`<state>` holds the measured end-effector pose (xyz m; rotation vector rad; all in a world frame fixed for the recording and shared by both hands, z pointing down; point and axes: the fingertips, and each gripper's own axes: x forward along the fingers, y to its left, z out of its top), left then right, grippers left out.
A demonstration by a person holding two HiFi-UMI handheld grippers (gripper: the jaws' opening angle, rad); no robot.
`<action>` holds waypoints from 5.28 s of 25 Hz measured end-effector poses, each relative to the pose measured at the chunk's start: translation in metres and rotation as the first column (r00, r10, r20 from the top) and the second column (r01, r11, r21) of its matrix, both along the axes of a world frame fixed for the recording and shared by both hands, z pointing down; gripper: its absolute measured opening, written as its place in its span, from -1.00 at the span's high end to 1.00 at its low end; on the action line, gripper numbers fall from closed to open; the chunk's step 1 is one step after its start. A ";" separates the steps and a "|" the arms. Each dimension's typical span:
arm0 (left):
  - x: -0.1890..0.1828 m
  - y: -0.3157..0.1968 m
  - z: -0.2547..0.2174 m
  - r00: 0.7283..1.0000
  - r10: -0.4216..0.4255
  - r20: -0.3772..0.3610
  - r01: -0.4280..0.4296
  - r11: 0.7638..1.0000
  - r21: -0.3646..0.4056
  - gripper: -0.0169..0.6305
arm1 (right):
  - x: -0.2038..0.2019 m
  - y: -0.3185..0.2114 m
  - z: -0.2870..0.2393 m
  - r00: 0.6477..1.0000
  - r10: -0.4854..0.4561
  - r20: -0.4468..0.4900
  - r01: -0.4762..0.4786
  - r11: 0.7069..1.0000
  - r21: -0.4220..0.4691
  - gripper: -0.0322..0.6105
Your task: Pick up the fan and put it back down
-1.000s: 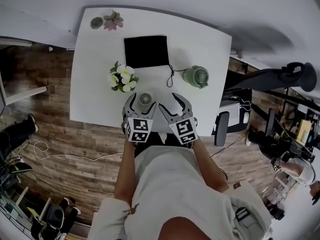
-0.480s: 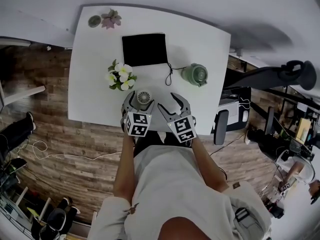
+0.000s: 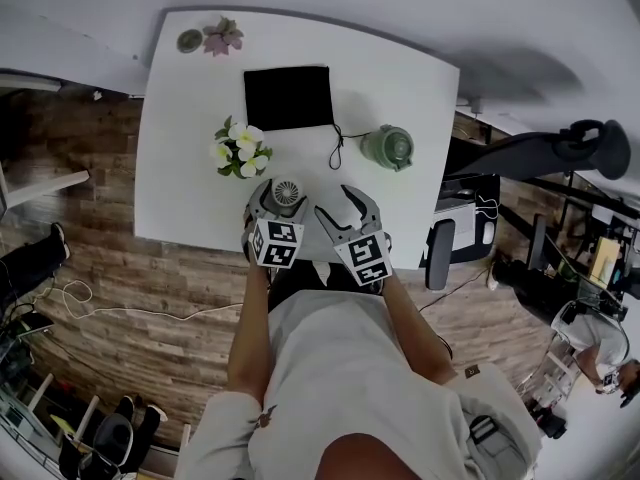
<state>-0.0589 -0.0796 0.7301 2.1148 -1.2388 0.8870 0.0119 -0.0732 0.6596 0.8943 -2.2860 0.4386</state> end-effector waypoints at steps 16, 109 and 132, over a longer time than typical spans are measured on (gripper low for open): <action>-0.004 0.000 -0.023 1.000 -0.019 0.005 0.019 0.998 0.060 -0.17 | 0.005 0.006 -0.014 1.000 -0.003 0.002 0.003 0.999 0.044 0.03; -0.026 -0.019 -0.248 0.994 -0.052 -0.099 0.095 0.852 0.515 -0.17 | 0.001 -0.034 -0.199 0.979 0.013 0.204 -0.092 0.919 0.383 -0.01; -0.020 -0.005 -0.101 0.998 0.002 -0.059 0.012 0.974 0.228 -0.17 | -0.003 -0.020 -0.072 0.995 0.052 0.089 -0.065 0.987 0.147 -0.01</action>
